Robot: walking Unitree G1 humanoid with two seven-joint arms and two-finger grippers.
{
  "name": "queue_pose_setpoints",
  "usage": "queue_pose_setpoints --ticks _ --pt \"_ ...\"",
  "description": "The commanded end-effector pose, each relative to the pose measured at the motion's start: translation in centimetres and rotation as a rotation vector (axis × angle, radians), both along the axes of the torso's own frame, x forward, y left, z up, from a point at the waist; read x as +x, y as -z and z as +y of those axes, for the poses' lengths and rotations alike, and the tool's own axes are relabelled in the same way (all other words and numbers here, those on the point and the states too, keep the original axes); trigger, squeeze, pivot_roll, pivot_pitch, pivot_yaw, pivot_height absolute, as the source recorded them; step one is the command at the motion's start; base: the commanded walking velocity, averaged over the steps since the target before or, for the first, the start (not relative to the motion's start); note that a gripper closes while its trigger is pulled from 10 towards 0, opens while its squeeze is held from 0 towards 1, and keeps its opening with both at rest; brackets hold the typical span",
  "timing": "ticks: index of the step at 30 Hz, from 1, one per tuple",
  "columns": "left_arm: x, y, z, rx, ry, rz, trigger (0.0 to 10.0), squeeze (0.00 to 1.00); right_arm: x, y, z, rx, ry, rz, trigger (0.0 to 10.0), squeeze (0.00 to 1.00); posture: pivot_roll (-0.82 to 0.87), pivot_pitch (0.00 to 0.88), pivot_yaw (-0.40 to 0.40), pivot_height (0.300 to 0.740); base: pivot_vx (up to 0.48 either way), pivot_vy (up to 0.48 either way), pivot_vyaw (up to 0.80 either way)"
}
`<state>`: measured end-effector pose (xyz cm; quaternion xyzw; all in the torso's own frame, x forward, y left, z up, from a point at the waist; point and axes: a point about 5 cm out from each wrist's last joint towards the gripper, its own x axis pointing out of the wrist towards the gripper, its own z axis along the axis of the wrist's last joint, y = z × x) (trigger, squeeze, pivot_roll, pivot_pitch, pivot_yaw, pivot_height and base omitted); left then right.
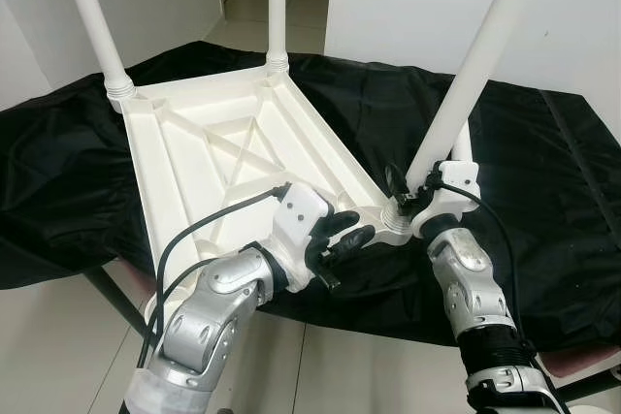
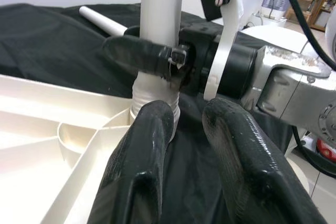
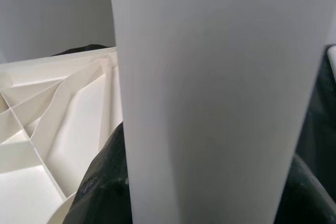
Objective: Building children table
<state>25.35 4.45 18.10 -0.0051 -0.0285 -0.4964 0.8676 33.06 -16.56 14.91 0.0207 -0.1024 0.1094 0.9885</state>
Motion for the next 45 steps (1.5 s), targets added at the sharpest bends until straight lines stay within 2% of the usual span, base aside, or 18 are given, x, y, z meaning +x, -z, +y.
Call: queue_pose_setpoints --ticks 1,2,4,6,7,9,13,22,25,27,30,38,45 --pt "0.4 0.0 0.1 0.008 -0.081 -0.008 10.0 0.00 -0.3 1.8 0.0 -0.027 -0.008 0.076 10.0 0.00 0.00 0.039 -0.030 0.740 0.000 0.000 0.00" --pt "0.6 -0.1 0.2 0.020 -0.098 -0.025 10.0 0.00 -0.3 2.0 0.4 -0.081 -0.049 0.055 10.0 0.00 0.01 0.038 -0.023 0.740 0.000 0.000 0.00" --pt "0.6 -0.1 0.2 0.020 -0.098 -0.025 10.0 0.00 -0.3 2.0 0.4 -0.081 -0.049 0.055 10.0 0.00 0.01 0.038 -0.023 0.740 0.000 0.000 0.00" --pt "0.8 -0.2 0.2 0.030 -0.101 -0.027 10.0 0.00 -0.2 2.3 0.4 -0.185 -0.088 0.042 10.0 0.00 0.01 0.039 -0.022 0.740 0.000 0.000 0.00" --pt "0.8 -0.2 0.2 0.030 -0.101 -0.027 10.0 0.00 -0.2 2.3 0.4 -0.185 -0.088 0.042 10.0 0.00 0.01 0.039 -0.022 0.740 0.000 0.000 0.00" --pt "0.9 -0.4 0.2 0.034 -0.103 -0.031 10.0 0.00 -0.3 2.7 0.5 -0.250 -0.132 0.041 10.0 0.00 0.01 0.039 -0.022 0.740 0.000 0.000 0.00" --pt "1.1 -0.6 0.0 0.032 -0.103 -0.041 10.0 0.00 -0.5 3.4 0.4 -0.278 -0.173 0.047 10.0 0.00 0.01 0.040 -0.022 0.740 0.000 0.000 0.00" --pt "1.1 -0.7 -0.3 0.029 -0.105 -0.046 10.0 0.00 -1.3 4.2 0.3 -0.261 -0.222 0.028 10.0 0.00 0.01 0.044 -0.029 0.740 0.000 0.000 0.00" --pt "1.2 -0.7 -0.3 0.028 -0.107 -0.048 10.0 0.00 -1.4 4.7 0.0 -0.202 -0.206 0.039 10.0 0.00 0.01 0.044 -0.032 0.740 0.000 0.000 0.00" --pt "1.2 -0.7 -0.3 0.028 -0.107 -0.048 10.0 0.00 -1.4 4.7 0.0 -0.202 -0.206 0.039 10.0 0.00 0.01 0.044 -0.032 0.740 0.000 0.000 0.00" --pt "1.2 -0.8 -0.2 0.031 -0.112 -0.051 10.0 0.00 -1.4 5.2 -0.3 -0.129 -0.177 0.067 10.0 0.00 0.01 0.043 -0.036 0.740 0.000 0.000 0.00" --pt "1.4 -0.8 -0.1 0.037 -0.120 -0.053 10.0 0.00 -1.6 5.6 -0.1 -0.136 -0.183 0.075 10.0 0.00 0.01 0.043 -0.037 0.740 0.000 0.000 0.00" --pt "1.3 -0.7 -0.1 0.039 -0.123 -0.052 10.0 0.00 -1.6 6.2 -0.3 -0.093 -0.178 0.106 10.0 0.00 0.01 0.038 -0.046 0.740 0.000 0.000 0.00"
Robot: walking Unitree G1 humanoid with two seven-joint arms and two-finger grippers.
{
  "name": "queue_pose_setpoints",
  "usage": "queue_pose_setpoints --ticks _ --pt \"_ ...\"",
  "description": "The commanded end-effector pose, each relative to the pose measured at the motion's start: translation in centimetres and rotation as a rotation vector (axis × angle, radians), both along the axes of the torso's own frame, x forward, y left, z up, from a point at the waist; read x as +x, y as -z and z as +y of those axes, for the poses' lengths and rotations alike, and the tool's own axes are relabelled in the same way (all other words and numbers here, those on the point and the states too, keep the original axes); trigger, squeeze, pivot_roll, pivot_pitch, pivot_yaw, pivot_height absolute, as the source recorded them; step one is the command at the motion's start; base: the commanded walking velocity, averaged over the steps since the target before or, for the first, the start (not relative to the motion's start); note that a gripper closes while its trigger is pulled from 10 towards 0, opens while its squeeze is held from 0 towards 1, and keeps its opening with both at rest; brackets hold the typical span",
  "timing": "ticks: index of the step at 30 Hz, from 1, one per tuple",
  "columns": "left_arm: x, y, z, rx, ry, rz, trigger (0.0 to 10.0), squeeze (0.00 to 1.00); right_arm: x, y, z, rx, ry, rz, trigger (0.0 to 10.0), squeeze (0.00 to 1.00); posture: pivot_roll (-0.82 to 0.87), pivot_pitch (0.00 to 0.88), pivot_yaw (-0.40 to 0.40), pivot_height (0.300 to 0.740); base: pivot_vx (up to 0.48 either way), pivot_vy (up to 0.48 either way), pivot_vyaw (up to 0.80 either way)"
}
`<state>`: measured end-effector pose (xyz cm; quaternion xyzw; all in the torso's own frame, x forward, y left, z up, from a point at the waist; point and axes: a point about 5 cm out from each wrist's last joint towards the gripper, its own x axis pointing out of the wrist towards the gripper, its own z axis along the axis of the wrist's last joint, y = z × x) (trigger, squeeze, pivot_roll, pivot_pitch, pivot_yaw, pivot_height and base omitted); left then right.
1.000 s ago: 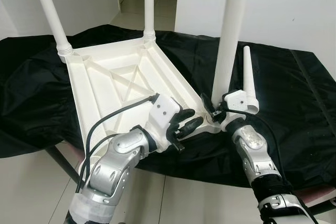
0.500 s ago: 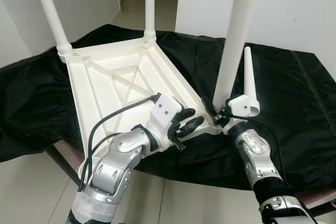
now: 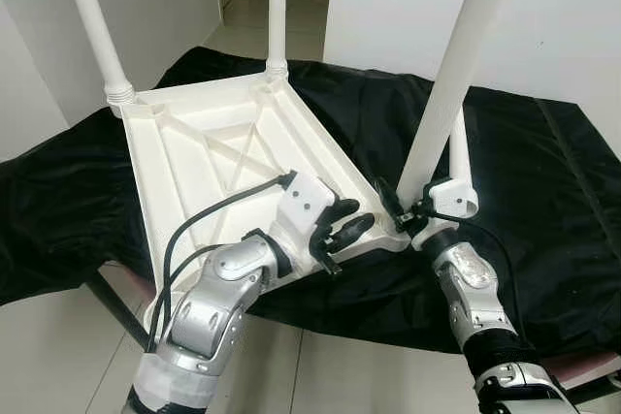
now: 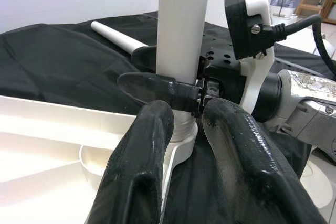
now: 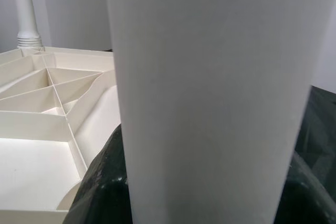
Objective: Building children table
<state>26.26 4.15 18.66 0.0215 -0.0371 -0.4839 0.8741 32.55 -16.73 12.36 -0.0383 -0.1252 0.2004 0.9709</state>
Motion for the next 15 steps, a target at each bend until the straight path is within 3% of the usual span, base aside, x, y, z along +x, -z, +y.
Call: queue_pose_setpoints --ticks 1,15 --pt "0.41 -0.11 0.22 0.000 -0.093 -0.013 10.0 0.00 -1.05 3.65 -0.13 0.022 0.003 0.173 10.0 0.00 0.01 0.038 -0.046 0.740 0.000 0.000 0.00" --pt "0.39 -0.10 0.33 0.001 -0.101 -0.017 10.0 0.00 -0.86 4.59 -0.27 0.056 0.031 0.256 10.0 0.00 0.02 0.032 -0.059 0.740 0.000 0.000 0.00"
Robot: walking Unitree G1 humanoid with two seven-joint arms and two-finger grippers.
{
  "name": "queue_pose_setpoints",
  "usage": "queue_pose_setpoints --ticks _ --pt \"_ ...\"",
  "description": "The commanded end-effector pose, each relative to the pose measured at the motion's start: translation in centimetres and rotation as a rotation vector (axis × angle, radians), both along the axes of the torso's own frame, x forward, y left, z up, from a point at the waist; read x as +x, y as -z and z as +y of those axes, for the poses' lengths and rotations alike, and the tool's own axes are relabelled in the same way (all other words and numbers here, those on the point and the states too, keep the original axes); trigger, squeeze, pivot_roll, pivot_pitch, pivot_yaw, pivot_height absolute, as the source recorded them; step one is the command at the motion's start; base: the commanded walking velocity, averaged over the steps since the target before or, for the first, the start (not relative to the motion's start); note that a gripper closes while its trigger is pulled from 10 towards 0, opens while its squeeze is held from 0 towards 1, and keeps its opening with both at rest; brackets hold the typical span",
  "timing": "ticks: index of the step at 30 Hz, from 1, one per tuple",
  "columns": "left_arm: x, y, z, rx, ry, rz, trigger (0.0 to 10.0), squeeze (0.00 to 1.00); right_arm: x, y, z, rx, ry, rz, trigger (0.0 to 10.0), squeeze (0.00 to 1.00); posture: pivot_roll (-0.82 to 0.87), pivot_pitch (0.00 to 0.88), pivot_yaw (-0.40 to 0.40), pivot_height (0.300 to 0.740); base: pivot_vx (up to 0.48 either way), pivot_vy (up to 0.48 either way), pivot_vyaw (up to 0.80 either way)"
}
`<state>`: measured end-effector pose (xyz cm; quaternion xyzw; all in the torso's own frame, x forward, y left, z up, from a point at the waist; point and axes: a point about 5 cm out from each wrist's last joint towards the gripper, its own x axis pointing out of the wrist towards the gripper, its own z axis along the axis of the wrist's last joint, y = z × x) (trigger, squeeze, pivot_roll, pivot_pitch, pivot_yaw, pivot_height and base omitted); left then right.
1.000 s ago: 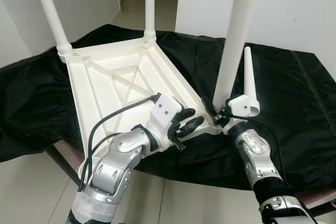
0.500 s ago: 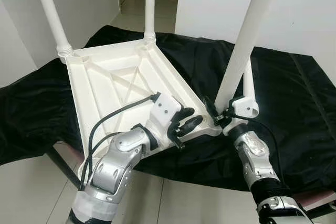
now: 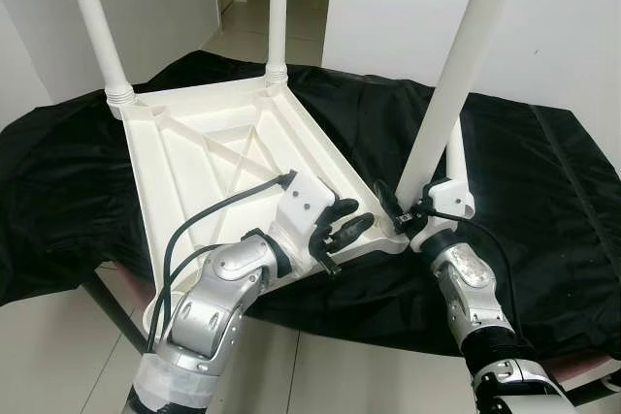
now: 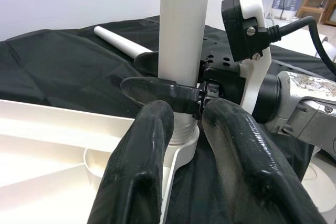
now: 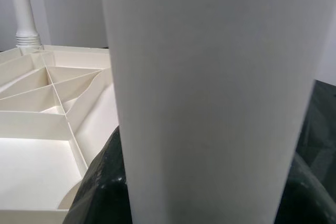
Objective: Building children table
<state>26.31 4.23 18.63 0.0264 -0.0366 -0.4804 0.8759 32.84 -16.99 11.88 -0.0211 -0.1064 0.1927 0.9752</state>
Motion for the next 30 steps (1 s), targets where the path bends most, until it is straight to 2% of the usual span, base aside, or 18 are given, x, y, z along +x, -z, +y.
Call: queue_pose_setpoints --ticks 1,11,18,20,30 --pt "0.3 -0.1 0.3 -0.008 -0.093 -0.013 10.0 0.00 -1.1 4.1 0.0 0.029 0.015 0.213 10.0 0.00 0.02 0.032 -0.059 0.740 0.000 0.000 0.00" --pt "0.3 -0.1 0.2 -0.009 -0.097 -0.014 10.0 0.00 -1.1 4.6 -0.2 0.079 0.049 0.258 10.0 0.00 0.02 0.030 -0.068 0.740 0.000 0.000 0.00" --pt "0.3 -0.1 0.3 -0.010 -0.100 -0.013 10.0 0.00 -1.1 4.9 -0.6 0.138 0.086 0.286 10.0 0.00 0.02 0.029 -0.069 0.740 0.000 0.000 0.00" --pt "0.3 -0.1 0.3 -0.010 -0.100 -0.014 10.0 0.00 -1.2 5.1 -0.8 0.184 0.113 0.302 10.0 0.00 0.02 0.027 -0.070 0.740 0.000 0.000 0.00" --pt "0.3 -0.1 0.3 -0.009 -0.100 -0.014 10.0 0.00 -1.2 5.3 -1.0 0.252 0.140 0.317 10.0 0.00 0.02 0.027 -0.070 0.740 0.000 0.000 0.00"
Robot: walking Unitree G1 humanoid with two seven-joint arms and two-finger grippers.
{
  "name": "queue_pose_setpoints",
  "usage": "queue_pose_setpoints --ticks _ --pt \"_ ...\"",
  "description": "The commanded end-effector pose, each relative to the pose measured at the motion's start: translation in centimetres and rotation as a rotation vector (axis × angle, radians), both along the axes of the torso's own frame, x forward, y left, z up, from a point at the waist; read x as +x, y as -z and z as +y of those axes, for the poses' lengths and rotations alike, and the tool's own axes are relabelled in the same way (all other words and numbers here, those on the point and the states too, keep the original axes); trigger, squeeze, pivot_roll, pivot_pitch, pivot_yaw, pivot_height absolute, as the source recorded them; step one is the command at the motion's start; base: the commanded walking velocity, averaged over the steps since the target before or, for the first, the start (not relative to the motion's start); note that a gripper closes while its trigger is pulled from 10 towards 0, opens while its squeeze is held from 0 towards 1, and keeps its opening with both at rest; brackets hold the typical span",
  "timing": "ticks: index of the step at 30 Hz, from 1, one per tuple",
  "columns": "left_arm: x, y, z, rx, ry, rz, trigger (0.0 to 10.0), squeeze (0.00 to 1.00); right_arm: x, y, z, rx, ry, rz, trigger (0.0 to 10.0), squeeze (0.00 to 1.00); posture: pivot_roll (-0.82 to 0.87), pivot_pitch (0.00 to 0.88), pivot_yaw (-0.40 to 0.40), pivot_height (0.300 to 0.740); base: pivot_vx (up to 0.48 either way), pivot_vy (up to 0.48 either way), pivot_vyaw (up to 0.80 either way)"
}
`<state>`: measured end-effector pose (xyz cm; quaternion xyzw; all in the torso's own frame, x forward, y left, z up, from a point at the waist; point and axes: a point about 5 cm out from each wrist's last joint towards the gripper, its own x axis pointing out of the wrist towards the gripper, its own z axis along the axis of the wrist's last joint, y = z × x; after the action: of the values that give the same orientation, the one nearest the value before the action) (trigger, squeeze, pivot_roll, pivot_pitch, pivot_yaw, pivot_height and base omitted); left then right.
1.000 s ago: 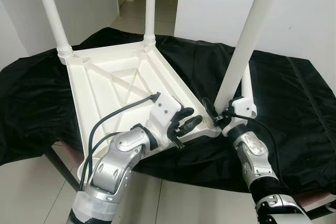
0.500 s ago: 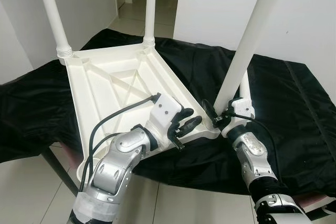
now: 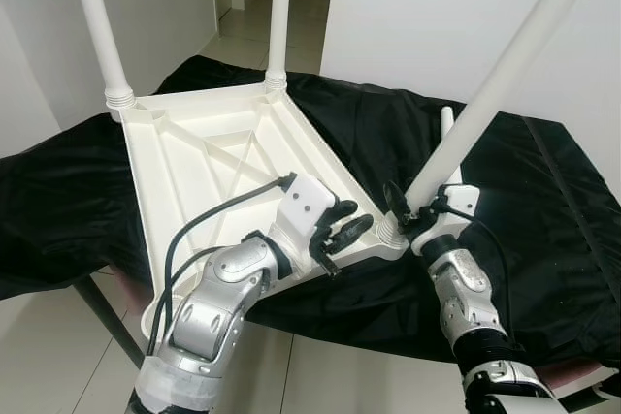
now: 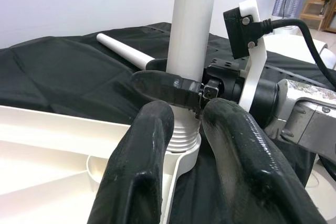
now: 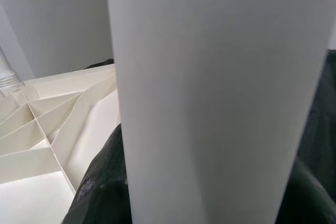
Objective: Building children table
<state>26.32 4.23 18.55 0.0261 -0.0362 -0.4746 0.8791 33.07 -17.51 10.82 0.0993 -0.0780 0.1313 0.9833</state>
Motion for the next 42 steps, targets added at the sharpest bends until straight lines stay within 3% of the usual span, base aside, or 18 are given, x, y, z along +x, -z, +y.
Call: queue_pose_setpoints --ticks 1,8,11,15,27,35,42 --pt "0.3 -0.2 0.2 -0.009 -0.087 -0.015 10.0 0.00 -1.5 4.2 -0.5 0.024 0.017 0.218 10.0 0.00 0.02 0.027 -0.070 0.740 0.000 0.000 0.00" --pt "0.4 -0.2 0.3 -0.009 -0.090 -0.017 10.0 0.00 -1.4 4.1 -0.4 0.019 0.014 0.210 10.0 0.00 0.02 0.025 -0.069 0.740 0.000 0.000 0.00" --pt "0.5 -0.3 0.4 -0.009 -0.093 -0.018 10.0 0.00 -1.4 3.9 0.0 -0.038 -0.014 0.190 10.0 0.00 0.02 0.025 -0.068 0.740 0.000 0.000 0.00" --pt "0.6 -0.4 0.5 -0.009 -0.098 -0.022 10.0 0.00 -1.6 3.2 1.1 -0.186 -0.108 0.107 10.0 0.00 0.02 0.030 -0.066 0.740 0.000 0.000 0.00" --pt "0.8 -0.6 0.7 -0.009 -0.111 -0.032 10.0 0.00 -2.4 3.4 1.0 -0.125 -0.112 0.058 10.0 0.00 0.02 0.033 -0.065 0.740 0.000 0.000 0.00" --pt "1.0 -0.8 0.8 -0.010 -0.116 -0.035 10.0 0.00 -3.4 3.5 1.1 -0.175 -0.065 -0.024 10.0 0.00 0.03 0.033 -0.057 0.740 0.000 0.000 0.00" --pt "1.1 -0.8 0.8 -0.006 -0.111 -0.036 10.0 0.00 -3.3 4.0 1.4 -0.203 -0.076 0.038 10.0 0.00 0.02 0.035 -0.050 0.740 0.000 0.000 0.00"
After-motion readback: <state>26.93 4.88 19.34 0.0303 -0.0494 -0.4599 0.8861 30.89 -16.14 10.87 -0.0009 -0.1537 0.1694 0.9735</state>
